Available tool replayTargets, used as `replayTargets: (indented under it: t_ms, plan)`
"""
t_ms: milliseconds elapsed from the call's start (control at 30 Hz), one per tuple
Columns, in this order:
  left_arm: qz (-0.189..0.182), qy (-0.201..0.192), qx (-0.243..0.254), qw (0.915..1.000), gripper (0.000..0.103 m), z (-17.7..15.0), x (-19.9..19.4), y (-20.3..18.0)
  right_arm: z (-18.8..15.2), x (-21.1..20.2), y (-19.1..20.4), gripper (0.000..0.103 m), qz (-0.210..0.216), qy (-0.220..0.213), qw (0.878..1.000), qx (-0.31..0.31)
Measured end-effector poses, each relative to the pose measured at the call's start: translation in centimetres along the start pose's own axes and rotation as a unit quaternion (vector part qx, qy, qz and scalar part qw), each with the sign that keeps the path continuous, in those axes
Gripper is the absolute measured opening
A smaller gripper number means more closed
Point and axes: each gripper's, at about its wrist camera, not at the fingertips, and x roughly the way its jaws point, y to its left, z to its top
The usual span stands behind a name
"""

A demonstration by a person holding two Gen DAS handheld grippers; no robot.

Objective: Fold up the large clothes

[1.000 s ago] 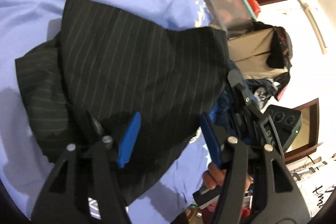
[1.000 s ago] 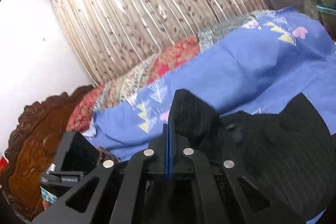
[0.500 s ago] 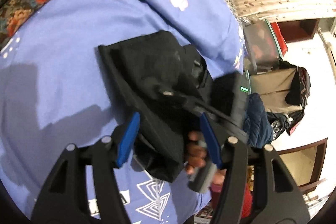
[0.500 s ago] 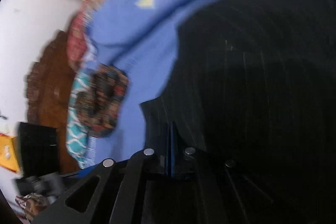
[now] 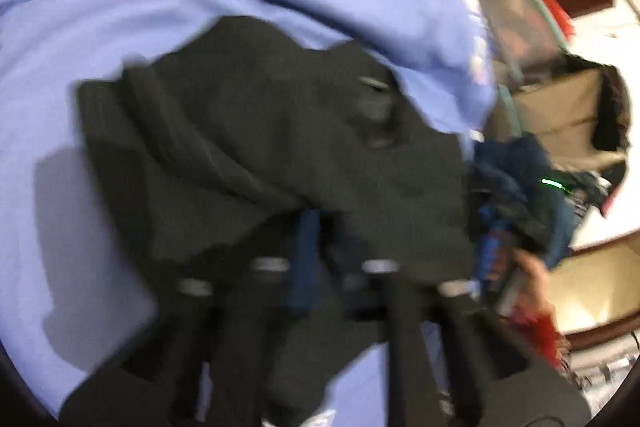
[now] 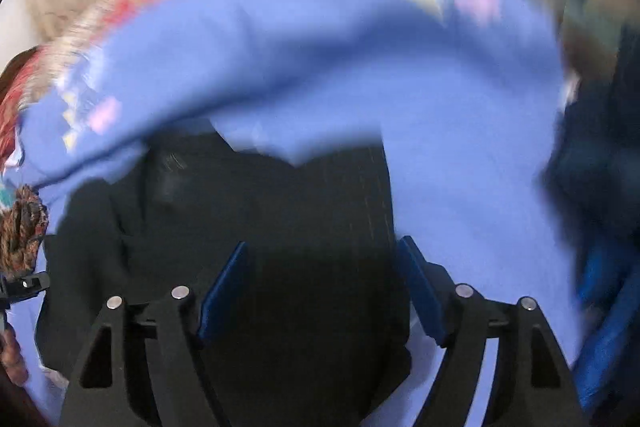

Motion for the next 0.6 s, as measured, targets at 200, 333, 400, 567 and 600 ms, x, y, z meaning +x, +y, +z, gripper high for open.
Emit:
replayTargets:
  t_ms: [200, 333, 400, 567, 600]
  plan:
    - [-0.183, -0.065, 0.082, 0.9775, 0.0, 0.3, -5.2, -5.6, -1.0, -8.0, -0.3, 0.023, 0.313, -0.178, 0.933, 0.019]
    - [-0.184, -0.119, 0.072, 0.9731, 0.0, 1.0, -6.5, -2.2, -0.9, -5.3, -5.7, 0.023, 0.439, -0.171, 0.871, 0.136]
    - [-0.131, -0.089, 0.02, 0.9871, 0.0, 1.3, -3.9, 1.2, -0.8, -0.2, -7.5, 0.024, 0.314, -0.088, 0.927, 0.184]
    - [-0.007, -0.017, -0.015, 0.9997, 0.0, 0.2, 0.3, 4.4, -2.3, -1.0, -8.2, 0.058, 0.116, -0.141, 0.968, 0.174]
    - [0.004, -0.01, -0.019, 0.9998, 0.0, 0.1, 0.6, 4.5, -2.9, -2.4, -8.5, 0.063, 0.109, -0.167, 0.962, 0.186]
